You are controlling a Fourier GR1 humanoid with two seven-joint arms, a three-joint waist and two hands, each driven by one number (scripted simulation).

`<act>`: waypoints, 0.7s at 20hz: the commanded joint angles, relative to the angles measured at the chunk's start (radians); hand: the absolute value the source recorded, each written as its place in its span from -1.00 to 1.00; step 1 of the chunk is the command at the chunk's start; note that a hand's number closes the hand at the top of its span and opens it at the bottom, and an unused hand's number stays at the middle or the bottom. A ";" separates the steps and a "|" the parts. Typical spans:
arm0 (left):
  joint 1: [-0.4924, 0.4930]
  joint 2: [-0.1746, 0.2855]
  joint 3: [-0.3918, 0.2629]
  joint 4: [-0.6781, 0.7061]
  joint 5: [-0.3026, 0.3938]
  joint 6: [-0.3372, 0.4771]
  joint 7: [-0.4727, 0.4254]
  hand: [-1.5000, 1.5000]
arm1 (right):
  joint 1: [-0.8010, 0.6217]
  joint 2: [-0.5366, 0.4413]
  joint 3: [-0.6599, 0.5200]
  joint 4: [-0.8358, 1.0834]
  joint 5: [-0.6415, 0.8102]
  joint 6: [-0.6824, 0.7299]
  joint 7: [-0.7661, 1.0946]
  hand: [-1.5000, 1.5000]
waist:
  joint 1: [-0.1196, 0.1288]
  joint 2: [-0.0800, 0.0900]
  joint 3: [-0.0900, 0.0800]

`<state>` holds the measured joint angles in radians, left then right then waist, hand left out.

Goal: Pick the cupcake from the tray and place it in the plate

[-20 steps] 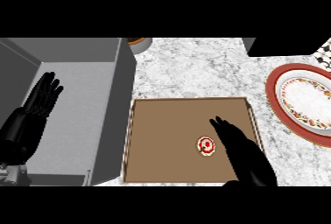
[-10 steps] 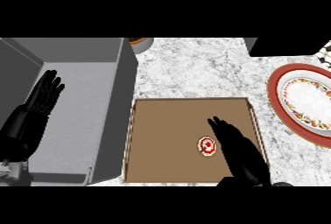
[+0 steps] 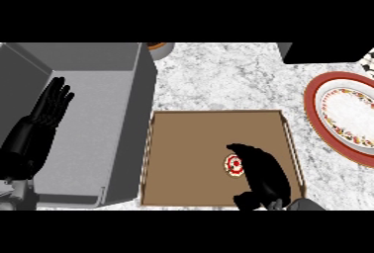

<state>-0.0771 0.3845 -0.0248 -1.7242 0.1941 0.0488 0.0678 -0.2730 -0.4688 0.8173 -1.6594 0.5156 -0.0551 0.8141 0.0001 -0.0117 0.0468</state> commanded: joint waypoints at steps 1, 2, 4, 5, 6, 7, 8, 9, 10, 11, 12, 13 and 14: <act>0.091 -0.038 -0.027 0.170 -0.031 -0.015 -0.072 0.00 | 0.002 0.020 0.031 0.019 -0.009 0.016 -0.063 1.00 | 0.001 0.026 -0.049; 0.087 -0.038 -0.038 0.142 -0.039 -0.006 -0.046 0.00 | -0.017 0.028 0.013 0.077 -0.019 0.012 -0.101 1.00 | 0.015 0.027 -0.047; 0.071 -0.044 -0.042 0.145 -0.031 -0.001 -0.019 0.00 | -0.014 0.039 0.021 0.069 -0.011 0.014 -0.101 1.00 | 0.003 0.024 -0.047; 0.101 -0.024 -0.016 0.153 -0.018 -0.022 -0.049 0.00 | -0.042 0.020 -0.026 0.059 -0.042 0.029 -0.110 1.00 | 0.010 0.023 -0.048; 0.076 -0.059 -0.051 0.143 -0.043 0.007 -0.044 0.00 | -0.009 0.033 0.023 0.087 -0.002 0.008 -0.126 1.00 | -0.001 0.023 -0.048; 0.093 -0.049 -0.054 0.148 -0.052 -0.002 -0.049 0.00 | -0.037 0.059 0.004 0.124 -0.005 -0.005 -0.141 1.00 | 0.011 0.026 -0.047; 0.035 -0.049 -0.039 0.170 -0.042 0.015 -0.006 0.00 | -0.029 0.065 0.031 0.119 0.022 -0.014 -0.151 1.00 | -0.006 0.026 -0.047; 0.061 -0.049 -0.052 0.159 -0.051 0.003 -0.032 0.00 | -0.036 0.058 0.012 0.132 0.031 -0.039 -0.183 1.00 | -0.001 0.024 -0.047; 0.081 -0.050 -0.029 0.154 -0.040 0.009 -0.050 0.00 | -0.017 0.037 0.012 0.108 0.035 -0.039 -0.182 1.00 | -0.003 0.020 -0.048; 0.094 -0.055 -0.055 0.164 -0.065 0.007 -0.058 0.00 | -0.080 0.096 0.020 0.121 0.068 -0.043 -0.156 1.00 | 0.008 0.023 -0.049; 0.055 -0.043 -0.030 0.171 -0.046 0.006 -0.038 0.00 | -0.068 0.057 0.016 0.118 0.098 -0.076 -0.201 1.00 | -0.007 0.021 -0.048; 0.086 -0.036 -0.021 0.150 -0.040 0.011 -0.023 0.00 | 0.002 -0.074 -0.044 0.099 0.080 -0.112 -0.255 1.00 | -0.029 0.018 -0.047; 0.107 -0.018 0.006 0.114 -0.019 0.013 0.000 0.00 | 0.052 -0.197 -0.123 0.099 0.031 -0.127 -0.308 1.00 | -0.054 0.016 -0.045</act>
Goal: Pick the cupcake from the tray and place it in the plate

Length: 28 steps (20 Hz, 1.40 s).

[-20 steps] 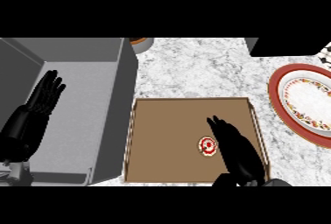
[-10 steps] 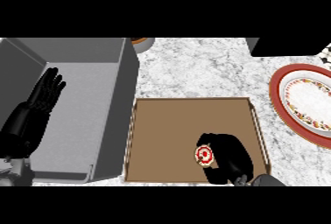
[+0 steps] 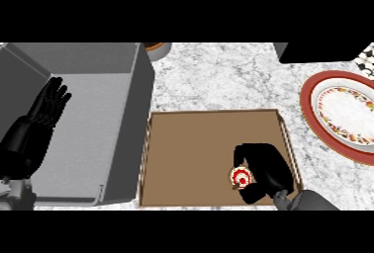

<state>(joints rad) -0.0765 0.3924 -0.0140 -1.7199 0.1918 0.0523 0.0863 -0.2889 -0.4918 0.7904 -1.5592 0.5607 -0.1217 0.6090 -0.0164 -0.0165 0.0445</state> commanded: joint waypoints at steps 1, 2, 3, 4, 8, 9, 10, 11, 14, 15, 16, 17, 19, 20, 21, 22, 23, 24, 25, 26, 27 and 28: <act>0.110 -0.033 -0.010 0.077 -0.018 0.029 0.005 0.00 | 0.105 -0.233 -0.139 0.024 -0.031 -0.081 -0.122 1.00 | -0.063 0.019 -0.040; 0.109 -0.013 0.016 0.077 -0.010 0.029 0.014 0.00 | 0.109 -0.278 -0.194 0.052 -0.049 -0.098 -0.137 1.00 | -0.081 0.025 -0.039; 0.105 -0.007 0.019 0.052 0.001 0.028 0.033 0.00 | 0.123 -0.316 -0.231 0.087 -0.069 -0.105 -0.157 1.00 | -0.100 0.029 -0.035; 0.111 0.002 0.041 0.044 0.003 0.041 0.043 0.00 | 0.131 -0.344 -0.278 0.116 -0.090 -0.121 -0.161 1.00 | -0.112 0.029 -0.033; 0.155 0.004 0.052 0.015 0.021 0.047 0.054 0.00 | 0.174 -0.455 -0.417 0.177 -0.186 -0.187 -0.350 1.00 | -0.126 0.025 -0.033; 0.165 0.005 0.054 0.014 0.023 0.048 0.055 0.00 | 0.175 -0.476 -0.456 0.176 -0.226 -0.187 -0.394 1.00 | -0.135 0.022 -0.034; 0.178 0.015 0.063 0.001 0.030 0.043 0.059 0.00 | 0.196 -0.497 -0.487 0.202 -0.260 -0.189 -0.450 1.00 | -0.124 0.019 -0.033; 0.178 0.013 0.064 -0.004 0.030 0.050 0.068 0.00 | 0.222 -0.526 -0.502 0.225 -0.273 -0.188 -0.508 1.00 | -0.132 0.019 -0.033; 0.193 -0.003 0.057 -0.011 0.038 0.049 0.056 0.00 | 0.235 -0.577 -0.611 0.290 -0.372 -0.180 -0.658 1.00 | -0.116 0.018 -0.035; 0.194 0.005 0.057 -0.015 0.028 0.051 0.058 0.00 | 0.251 -0.597 -0.648 0.293 -0.411 -0.173 -0.723 1.00 | -0.126 0.011 -0.036; 0.192 -0.003 0.053 -0.006 0.025 0.052 0.047 0.00 | 0.257 -0.605 -0.673 0.313 -0.434 -0.166 -0.771 1.00 | -0.135 0.014 -0.036; 0.192 0.003 0.055 -0.008 0.027 0.047 0.051 0.00 | 0.260 -0.622 -0.710 0.343 -0.460 -0.158 -0.831 1.00 | -0.120 0.015 -0.036; 0.197 -0.005 0.057 0.003 0.029 0.048 0.038 0.00 | 0.279 -0.628 -0.785 0.371 -0.527 -0.157 -0.937 1.00 | -0.128 0.010 -0.038; 0.210 -0.007 0.044 0.009 0.025 0.036 0.028 0.00 | 0.273 -0.612 -0.816 0.405 -0.544 -0.173 -0.980 1.00 | -0.115 0.015 -0.037; 0.200 0.005 0.058 0.010 0.037 0.027 0.031 0.00 | 0.282 -0.637 -0.860 0.428 -0.572 -0.156 -1.033 1.00 | -0.112 0.012 -0.039; 0.203 -0.013 0.026 0.009 0.019 0.032 0.028 0.00 | 0.280 -0.633 -0.883 0.463 -0.587 -0.148 -1.079 1.00 | -0.097 0.018 -0.038; 0.211 -0.004 0.041 -0.008 0.016 0.035 0.019 0.00 | 0.289 -0.660 -0.930 0.501 -0.624 -0.115 -1.119 1.00 | -0.086 0.013 -0.039; 0.203 -0.007 0.022 0.002 0.013 0.020 0.009 0.00 | 0.287 -0.658 -0.943 0.542 -0.634 -0.094 -1.161 1.00 | -0.065 0.020 -0.039; 0.177 -0.022 0.003 0.035 0.002 0.025 0.004 0.00 | 0.284 -0.677 -0.965 0.549 -0.656 -0.056 -1.190 1.00 | -0.074 0.023 -0.041; 0.216 -0.022 0.002 0.007 -0.004 0.023 -0.008 0.00 | 0.295 -0.666 -0.986 0.584 -0.679 -0.035 -1.234 1.00 | -0.048 0.019 -0.041; 0.197 -0.030 -0.002 0.037 -0.003 0.018 -0.030 0.00 | 0.295 -0.683 -1.000 0.612 -0.691 0.003 -1.265 1.00 | -0.053 0.025 -0.042; 0.209 -0.027 -0.009 0.035 -0.013 0.016 -0.031 0.00 | 0.319 -0.660 -1.005 0.639 -0.686 -0.005 -1.321 1.00 | -0.043 0.023 -0.041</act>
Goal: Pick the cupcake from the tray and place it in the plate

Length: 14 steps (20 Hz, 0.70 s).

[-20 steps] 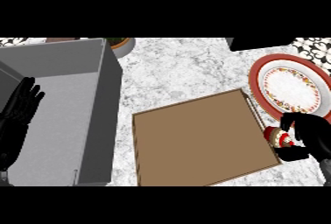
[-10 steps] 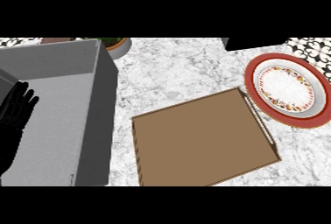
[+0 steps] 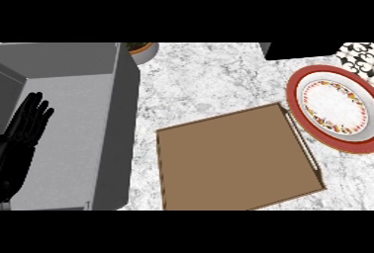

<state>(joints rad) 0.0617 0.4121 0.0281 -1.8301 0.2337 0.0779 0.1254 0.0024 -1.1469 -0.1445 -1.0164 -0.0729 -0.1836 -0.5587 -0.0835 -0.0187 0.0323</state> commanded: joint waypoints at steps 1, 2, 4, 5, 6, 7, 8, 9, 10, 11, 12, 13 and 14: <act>0.043 -0.050 -0.062 0.146 -0.054 -0.011 -0.065 0.00 | 0.019 0.001 -0.085 0.131 -0.062 0.071 -0.180 1.00 | 0.036 0.027 -0.029; 0.032 -0.046 -0.051 0.165 -0.046 -0.021 -0.080 0.00 | -0.004 -0.041 -0.097 0.139 -0.082 0.134 -0.162 1.00 | 0.046 0.029 -0.031; 0.035 -0.048 -0.054 0.184 -0.044 -0.030 -0.092 0.00 | 0.006 -0.058 -0.106 0.168 -0.078 0.161 -0.198 1.00 | 0.051 0.028 -0.032; 0.009 -0.058 -0.085 0.191 -0.070 -0.026 -0.099 0.00 | -0.037 -0.056 -0.087 0.187 -0.052 0.139 -0.173 1.00 | 0.074 0.035 -0.031; -0.018 -0.066 -0.089 0.223 -0.071 -0.019 -0.095 0.00 | -0.042 -0.051 -0.085 0.191 -0.058 0.161 -0.193 1.00 | 0.066 0.038 -0.031; 0.003 -0.068 -0.080 0.217 -0.056 -0.027 -0.110 0.00 | -0.036 -0.042 -0.075 0.200 -0.047 0.166 -0.214 1.00 | 0.076 0.036 -0.032; -0.018 -0.060 -0.089 0.206 -0.067 -0.026 -0.093 0.00 | -0.063 -0.044 -0.063 0.192 -0.041 0.172 -0.190 1.00 | 0.085 0.034 -0.032; -0.031 -0.051 -0.087 0.196 -0.046 -0.042 -0.078 0.00 | -0.077 -0.042 -0.051 0.232 -0.028 0.190 -0.203 1.00 | 0.100 0.037 -0.031; -0.015 -0.069 -0.114 0.206 -0.085 -0.023 -0.097 0.00 | -0.078 -0.032 -0.028 0.204 -0.013 0.190 -0.198 1.00 | 0.097 0.037 -0.032; -0.027 -0.054 -0.095 0.221 -0.074 -0.033 -0.097 0.00 | -0.113 -0.060 -0.036 0.180 -0.034 0.230 -0.154 1.00 | 0.096 0.034 -0.034; -0.038 -0.065 -0.094 0.224 -0.059 -0.034 -0.101 0.00 | -0.125 -0.031 -0.004 0.187 -0.009 0.215 -0.140 1.00 | 0.107 0.038 -0.033; -0.043 -0.081 -0.118 0.241 -0.089 -0.023 -0.122 0.00 | -0.127 0.022 0.004 0.178 -0.012 0.198 -0.164 1.00 | 0.097 0.037 -0.033; -0.039 -0.058 -0.095 0.239 -0.073 -0.038 -0.115 0.00 | -0.140 0.021 0.008 0.190 -0.005 0.200 -0.161 1.00 | 0.103 0.035 -0.033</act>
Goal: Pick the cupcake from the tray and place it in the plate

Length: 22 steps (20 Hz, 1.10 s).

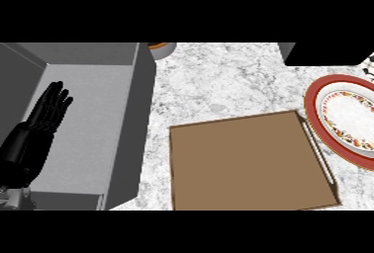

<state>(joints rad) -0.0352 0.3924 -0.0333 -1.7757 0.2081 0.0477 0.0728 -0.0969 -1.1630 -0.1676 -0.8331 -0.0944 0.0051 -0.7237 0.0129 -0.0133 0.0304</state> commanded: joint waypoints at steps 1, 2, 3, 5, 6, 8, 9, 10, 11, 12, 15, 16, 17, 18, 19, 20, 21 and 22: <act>0.076 -0.054 -0.054 0.181 -0.059 -0.001 -0.069 0.00 | -0.056 0.031 0.035 0.012 0.020 0.023 0.009 1.00 | 0.013 0.031 -0.031; 0.038 -0.055 -0.044 0.199 -0.047 -0.001 -0.065 0.00 | -0.092 0.058 0.061 -0.003 0.033 0.008 0.057 1.00 | 0.019 0.036 -0.032; 0.028 -0.069 -0.067 0.202 -0.063 0.018 -0.042 0.00 | -0.096 0.087 0.073 0.001 0.044 -0.006 0.037 1.00 | 0.014 0.037 -0.031; 0.071 -0.049 -0.052 0.165 -0.047 -0.005 -0.057 0.00 | -0.118 0.102 0.092 0.012 0.068 -0.016 0.045 1.00 | 0.027 0.029 -0.031; 0.013 -0.067 -0.077 0.191 -0.077 0.021 -0.039 0.00 | -0.159 0.120 0.114 -0.012 0.084 -0.033 0.089 1.00 | 0.020 0.033 -0.031; 0.045 -0.045 -0.043 0.188 -0.044 -0.002 -0.042 0.00 | -0.179 0.149 0.136 -0.011 0.103 -0.046 0.121 1.00 | 0.028 0.030 -0.032; 0.024 -0.030 -0.040 0.210 -0.043 -0.024 -0.055 0.00 | -0.196 0.175 0.152 0.010 0.122 -0.063 0.115 1.00 | 0.030 0.035 -0.032; 0.005 -0.032 -0.041 0.210 -0.032 -0.025 -0.031 0.00 | -0.220 0.169 0.159 0.020 0.131 -0.052 0.143 1.00 | 0.027 0.034 -0.031; -0.003 -0.053 -0.055 0.217 -0.051 -0.003 -0.035 0.00 | -0.225 0.208 0.175 -0.005 0.136 -0.067 0.145 1.00 | 0.014 0.030 -0.032; 0.003 -0.055 -0.052 0.231 -0.060 0.002 -0.051 0.00 | -0.252 0.222 0.181 0.004 0.140 -0.070 0.174 1.00 | 0.022 0.034 -0.032; 0.043 -0.040 -0.046 0.201 -0.044 -0.017 -0.048 0.00 | -0.301 0.284 0.112 0.069 0.043 -0.049 0.249 1.00 | 0.027 0.029 -0.032; 0.040 -0.050 -0.056 0.214 -0.056 -0.016 -0.071 0.00 | -0.299 0.289 0.118 0.100 0.059 -0.057 0.242 -1.00 | 0.023 0.033 -0.031; 0.026 -0.048 -0.050 0.197 -0.047 -0.011 -0.050 0.00 | -0.330 0.312 0.142 0.107 0.097 -0.110 0.286 -1.00 | 0.034 0.033 -0.031; 0.004 -0.055 -0.056 0.221 -0.068 0.005 -0.052 0.00 | -0.316 0.339 0.151 0.108 0.103 -0.128 0.288 -1.00 | 0.014 0.032 -0.031; 0.030 -0.043 -0.047 0.222 -0.051 -0.016 -0.058 0.00 | -0.358 0.330 0.165 0.101 0.114 -0.119 0.345 -1.00 | 0.029 0.033 -0.033; 0.040 -0.049 -0.039 0.195 -0.046 0.000 -0.046 0.00 | -0.337 0.338 0.157 0.134 0.109 -0.109 0.316 -1.00 | 0.024 0.028 -0.031; 0.033 -0.044 -0.043 0.209 -0.046 -0.016 -0.057 0.00 | -0.347 0.370 0.173 0.137 0.114 -0.111 0.342 -1.00 | 0.021 0.030 -0.032; 0.030 -0.029 -0.026 0.220 -0.036 -0.026 -0.053 0.00 | -0.381 0.339 0.153 0.160 0.095 -0.067 0.356 -1.00 | 0.024 0.033 -0.031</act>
<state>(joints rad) -0.0938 0.3856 -0.0436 -1.7228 0.2038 0.0346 0.0722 -0.4266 -0.8439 -0.0162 -0.7195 0.0042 -0.0852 -0.4239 0.0390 -0.0131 0.0355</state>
